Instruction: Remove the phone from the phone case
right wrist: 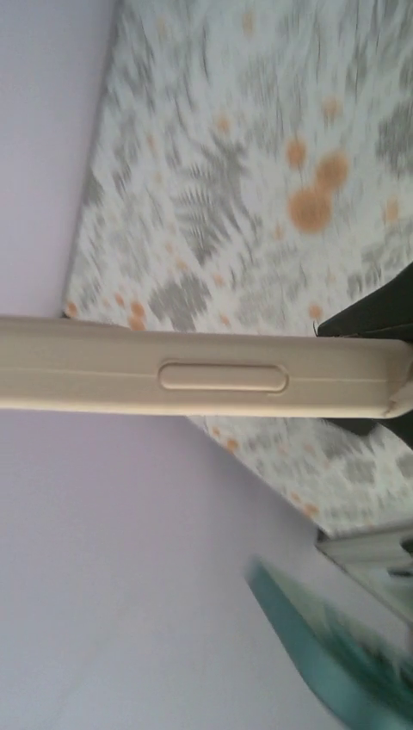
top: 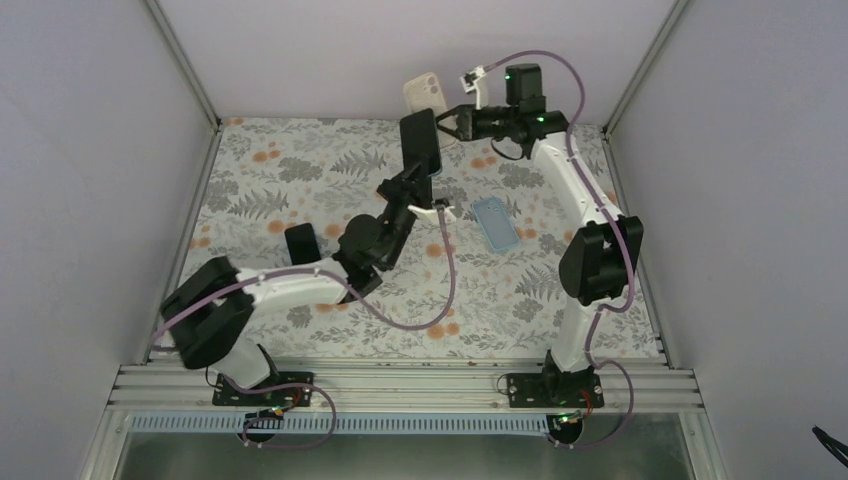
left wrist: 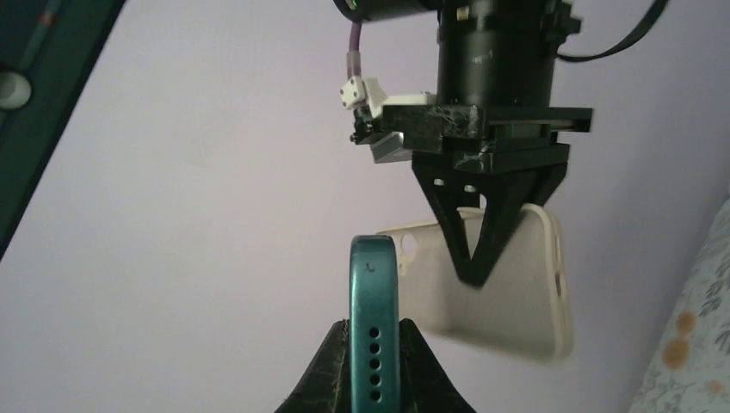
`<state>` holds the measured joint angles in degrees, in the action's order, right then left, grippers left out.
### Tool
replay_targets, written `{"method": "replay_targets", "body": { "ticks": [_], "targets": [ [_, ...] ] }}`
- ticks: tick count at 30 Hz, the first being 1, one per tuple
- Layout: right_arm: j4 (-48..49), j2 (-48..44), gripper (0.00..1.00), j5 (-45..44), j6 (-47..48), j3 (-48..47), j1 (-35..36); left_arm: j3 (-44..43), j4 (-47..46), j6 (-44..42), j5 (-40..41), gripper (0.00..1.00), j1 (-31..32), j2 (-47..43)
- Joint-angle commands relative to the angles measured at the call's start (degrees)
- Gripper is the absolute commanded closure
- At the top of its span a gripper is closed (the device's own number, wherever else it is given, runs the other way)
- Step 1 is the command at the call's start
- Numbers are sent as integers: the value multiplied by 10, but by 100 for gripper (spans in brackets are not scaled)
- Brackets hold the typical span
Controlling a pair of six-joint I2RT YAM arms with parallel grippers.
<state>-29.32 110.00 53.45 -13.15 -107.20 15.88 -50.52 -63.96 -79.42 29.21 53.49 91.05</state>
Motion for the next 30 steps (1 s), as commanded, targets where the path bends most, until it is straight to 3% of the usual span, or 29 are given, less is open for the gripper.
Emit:
{"method": "replay_targets", "body": {
  "ticks": [1, 9, 15, 19, 24, 30],
  "targets": [
    [-61, -5, 97, -114, 87, -39, -40, 23, 103, 16, -37, 98, 18, -96],
    [-214, 8, 97, -145, 192, -40, -53, 150, 79, -76, -19, 98, -42, -195],
    [-276, 12, 97, -110, 268, 67, -45, 254, 120, -86, -23, 98, -144, -315],
    [-264, 37, 97, -94, 271, 121, -24, 309, 215, -62, -48, 98, -222, -405],
    [-260, 93, 97, -107, 263, 116, 20, 338, 388, 3, -78, 98, -290, -494],
    [-274, 145, 97, -136, 263, 86, 49, 411, 484, 13, -146, 98, -374, -554]
  ]
}}
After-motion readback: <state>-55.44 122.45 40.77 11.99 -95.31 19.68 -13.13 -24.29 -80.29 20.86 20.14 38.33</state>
